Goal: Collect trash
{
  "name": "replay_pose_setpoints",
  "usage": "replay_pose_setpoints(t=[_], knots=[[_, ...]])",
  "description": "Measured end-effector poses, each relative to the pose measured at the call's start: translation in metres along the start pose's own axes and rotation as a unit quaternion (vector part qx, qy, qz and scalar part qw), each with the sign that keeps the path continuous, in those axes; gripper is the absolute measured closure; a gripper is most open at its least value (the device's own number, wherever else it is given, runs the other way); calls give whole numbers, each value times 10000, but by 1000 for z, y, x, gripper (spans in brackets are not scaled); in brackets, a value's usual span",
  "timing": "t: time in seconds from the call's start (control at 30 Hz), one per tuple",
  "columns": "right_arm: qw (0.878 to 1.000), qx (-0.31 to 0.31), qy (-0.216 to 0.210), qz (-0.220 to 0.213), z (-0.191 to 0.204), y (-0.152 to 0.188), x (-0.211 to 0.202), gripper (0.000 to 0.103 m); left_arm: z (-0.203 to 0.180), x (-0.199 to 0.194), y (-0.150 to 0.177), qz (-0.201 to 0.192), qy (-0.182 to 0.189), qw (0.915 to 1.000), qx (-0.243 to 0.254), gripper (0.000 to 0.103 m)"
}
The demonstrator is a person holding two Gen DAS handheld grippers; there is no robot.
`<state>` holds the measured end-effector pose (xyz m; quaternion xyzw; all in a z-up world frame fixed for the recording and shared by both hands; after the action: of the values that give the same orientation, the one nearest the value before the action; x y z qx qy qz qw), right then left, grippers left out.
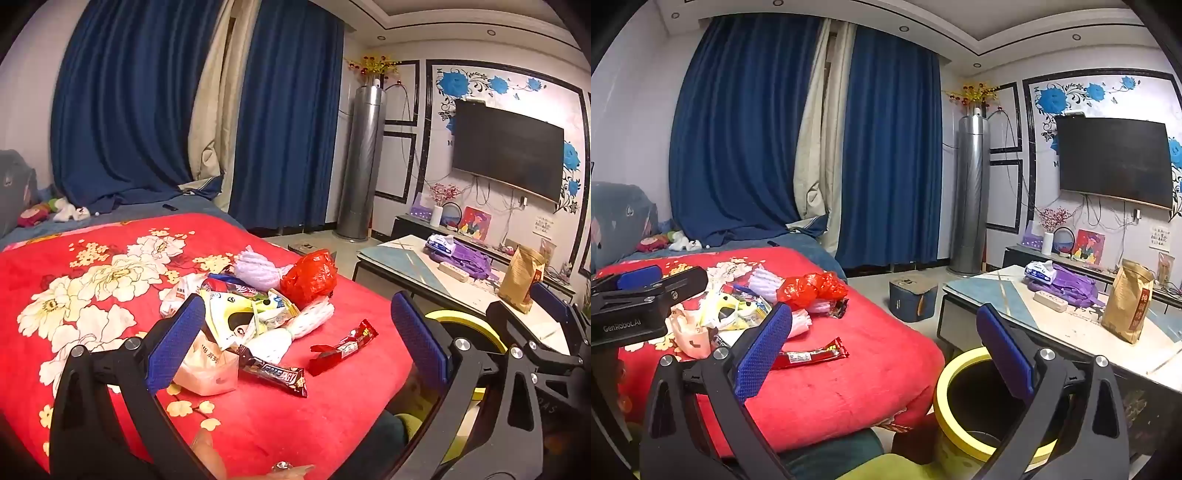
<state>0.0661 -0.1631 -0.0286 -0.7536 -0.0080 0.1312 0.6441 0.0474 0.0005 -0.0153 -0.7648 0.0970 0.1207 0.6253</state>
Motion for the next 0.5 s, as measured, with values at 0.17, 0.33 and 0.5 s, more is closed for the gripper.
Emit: replay_pose_setpoints(t=[0.17,0.33,0.5], knots=[[10000,58,-33,-41,-1,0,-1,6,0,0,0,-6,3,10000,77,11],[10000,66,-13,-33,-1,0,0,6,-2,0,-2,-14,6,10000,82,11],[10000,81,-18,-24,-2,0,-1,6,-2,0,-2,-10,-6,10000,85,11]])
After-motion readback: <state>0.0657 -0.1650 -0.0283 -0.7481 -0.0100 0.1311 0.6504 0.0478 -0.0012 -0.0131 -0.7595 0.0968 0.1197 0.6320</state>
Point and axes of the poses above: each gripper's, at about its wrist camera, not at the fingertips, and x roughly the way its jaws point, z to its left, y to its underside, the point moved 5 cm from there along x, roughly the way its jaws point, and after that the axes turned 4 degrees about -x, right-handed, at the moved point
